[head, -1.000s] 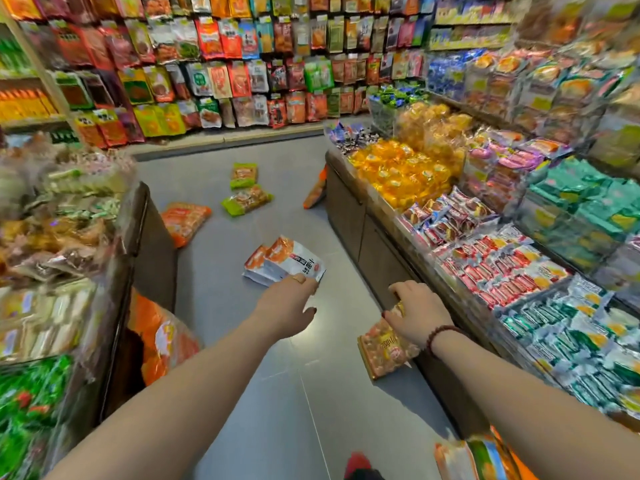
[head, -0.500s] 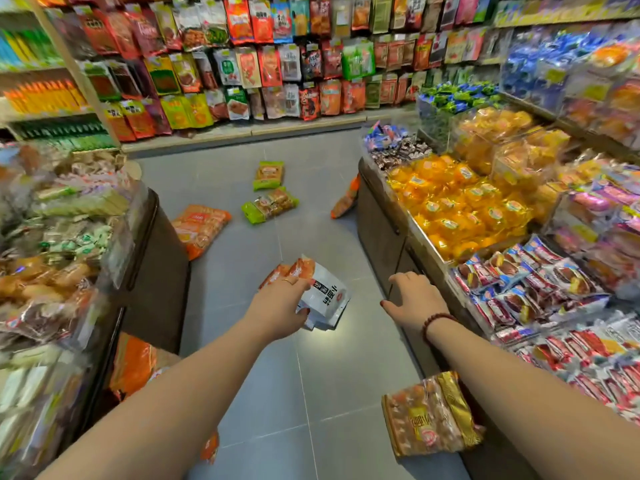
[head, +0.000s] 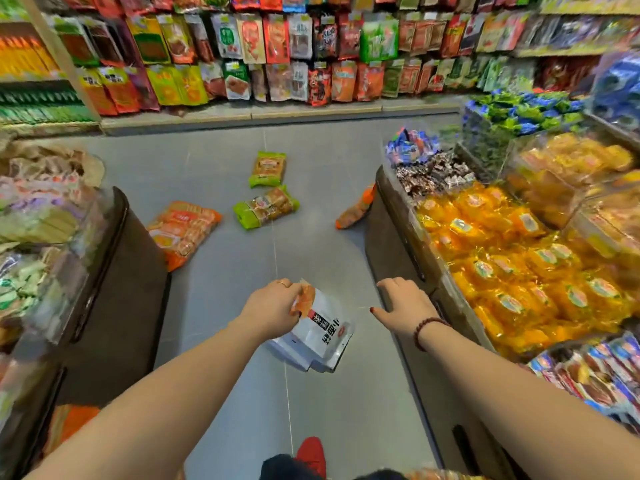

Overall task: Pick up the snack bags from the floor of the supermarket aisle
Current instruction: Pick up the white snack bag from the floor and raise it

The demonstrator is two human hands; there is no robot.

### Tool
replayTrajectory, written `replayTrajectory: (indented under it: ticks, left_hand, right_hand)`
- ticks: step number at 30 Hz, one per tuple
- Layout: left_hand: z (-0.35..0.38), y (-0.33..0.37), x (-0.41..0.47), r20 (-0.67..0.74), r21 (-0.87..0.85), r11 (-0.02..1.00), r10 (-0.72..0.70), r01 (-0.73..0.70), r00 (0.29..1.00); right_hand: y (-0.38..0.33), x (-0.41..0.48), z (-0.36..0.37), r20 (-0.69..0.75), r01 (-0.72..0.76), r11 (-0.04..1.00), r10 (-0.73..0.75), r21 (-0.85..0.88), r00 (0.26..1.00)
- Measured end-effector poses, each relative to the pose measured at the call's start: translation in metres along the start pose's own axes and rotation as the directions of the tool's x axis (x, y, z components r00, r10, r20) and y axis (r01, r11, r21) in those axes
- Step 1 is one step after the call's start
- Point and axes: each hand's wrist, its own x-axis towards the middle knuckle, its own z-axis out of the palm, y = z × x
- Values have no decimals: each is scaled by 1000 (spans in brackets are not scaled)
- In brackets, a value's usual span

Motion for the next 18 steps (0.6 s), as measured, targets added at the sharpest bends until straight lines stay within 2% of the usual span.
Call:
replayTrajectory:
  ticks: [7,10,14,18]
  left_hand:
    - [1,-42,74,57,-113,978,-172,178,983]
    - [19,-58,103,86,-208,933,-282,294,956]
    - [59,-73,137,157,-387,775,-478,499,864]
    - [112,-82,172,250,-524,561,-619,641,745]
  right_hand:
    - [3,110,-2,123,54,998,-58,35,991]
    - [8,166,7,179,92,991,-109,102,978]
    - [20,238,35,288,108,976,-160,188,944]
    - [37,307,78,431,-20,959,-109,283,896]
